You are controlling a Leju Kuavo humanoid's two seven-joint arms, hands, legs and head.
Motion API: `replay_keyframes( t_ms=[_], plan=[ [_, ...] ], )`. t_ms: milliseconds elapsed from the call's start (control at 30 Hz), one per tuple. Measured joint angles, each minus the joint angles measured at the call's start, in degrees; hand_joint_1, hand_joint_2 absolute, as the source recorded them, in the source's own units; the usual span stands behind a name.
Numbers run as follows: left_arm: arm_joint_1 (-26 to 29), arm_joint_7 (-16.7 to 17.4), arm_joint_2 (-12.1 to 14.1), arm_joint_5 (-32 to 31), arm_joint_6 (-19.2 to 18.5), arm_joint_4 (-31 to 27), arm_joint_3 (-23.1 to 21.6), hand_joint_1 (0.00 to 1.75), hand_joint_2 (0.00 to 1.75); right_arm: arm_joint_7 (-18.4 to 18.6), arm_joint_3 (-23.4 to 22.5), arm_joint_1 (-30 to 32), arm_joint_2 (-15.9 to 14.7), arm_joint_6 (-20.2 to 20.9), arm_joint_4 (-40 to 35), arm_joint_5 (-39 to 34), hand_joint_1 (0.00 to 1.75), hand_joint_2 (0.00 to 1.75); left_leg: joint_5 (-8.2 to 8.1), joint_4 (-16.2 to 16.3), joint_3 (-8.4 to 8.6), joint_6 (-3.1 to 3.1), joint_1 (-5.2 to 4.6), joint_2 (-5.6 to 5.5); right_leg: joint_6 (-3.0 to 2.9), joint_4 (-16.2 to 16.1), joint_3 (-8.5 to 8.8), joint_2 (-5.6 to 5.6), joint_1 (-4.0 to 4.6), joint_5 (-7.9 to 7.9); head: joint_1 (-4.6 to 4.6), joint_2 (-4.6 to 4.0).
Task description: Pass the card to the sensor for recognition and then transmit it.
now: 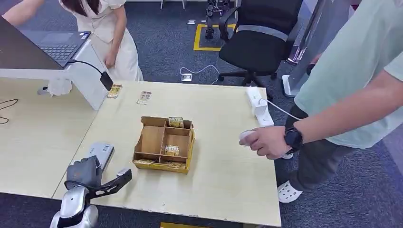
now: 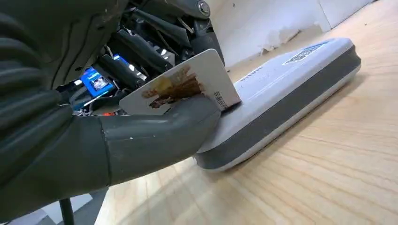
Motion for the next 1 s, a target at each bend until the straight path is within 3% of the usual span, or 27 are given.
replay_keyframes(
  t_ms=[133, 267, 400, 500, 800, 1000],
  plan=[
    [0.24, -0.72, -0.2, -0.02, -0.09, 0.02, -0.02, 1.75, 1.75, 0.0, 0.0, 0.0, 0.0, 0.04, -0.02, 0.02, 0.0, 0.0, 0.0, -0.01, 0.04, 0.0, 0.0, -0.01, 0.0, 0.0, 0.03, -0.01, 0.0, 0.0, 0.0, 0.0],
    [0.25, -4.05, -1.38, -0.02, 1.14, 0.02, 0.07, 1.75, 1.75, -0.33, 0.0, 0.0, 0.0, -0.04, -0.02, 0.28, 0.0, 0.0, 0.04, -0.01, 0.05, 0.01, 0.0, -0.08, 0.0, 0.01, 0.07, -0.1, 0.0, 0.0, 0.0, 0.0],
    [-0.72, -8.4, -2.69, 0.35, 5.0, -0.81, 1.27, 1.75, 1.75, -0.48, 0.0, 0.01, 0.0, -0.04, -0.02, 0.59, 0.0, 0.0, 0.13, 0.0, 0.02, 0.04, 0.0, -0.09, -0.02, 0.01, 0.02, -0.1, 0.0, 0.06, 0.0, 0.0],
    [-3.02, -13.75, -2.93, 4.14, 7.43, -2.73, 2.76, 1.75, 1.75, -1.2, 0.02, -0.03, 0.0, -0.61, 0.18, 1.36, 0.0, 0.0, 0.23, 0.0, -0.07, -0.01, 0.01, -0.09, -0.05, 0.02, -0.05, -0.11, 0.01, 0.16, 0.0, 0.0],
    [-7.16, -19.84, -3.19, 11.47, 7.13, -6.8, 4.11, 1.75, 1.75, -2.84, 0.02, -0.22, 0.0, -1.01, 1.27, 3.91, 0.0, 0.0, 0.27, 0.0, -0.21, 0.0, 0.01, -0.11, -0.08, 0.03, -0.2, -0.12, 0.02, 0.19, 0.0, 0.0],
    [-9.64, -20.46, -3.23, 12.55, 6.47, -8.66, 4.11, 1.75, 1.75, -3.19, 0.02, -0.28, 0.0, -1.31, 2.03, 4.44, 0.0, 0.0, 0.27, 0.0, -0.21, 0.0, 0.01, -0.1, -0.04, 0.03, -0.2, -0.11, 0.01, 0.22, 0.0, 0.0]
  ],
)
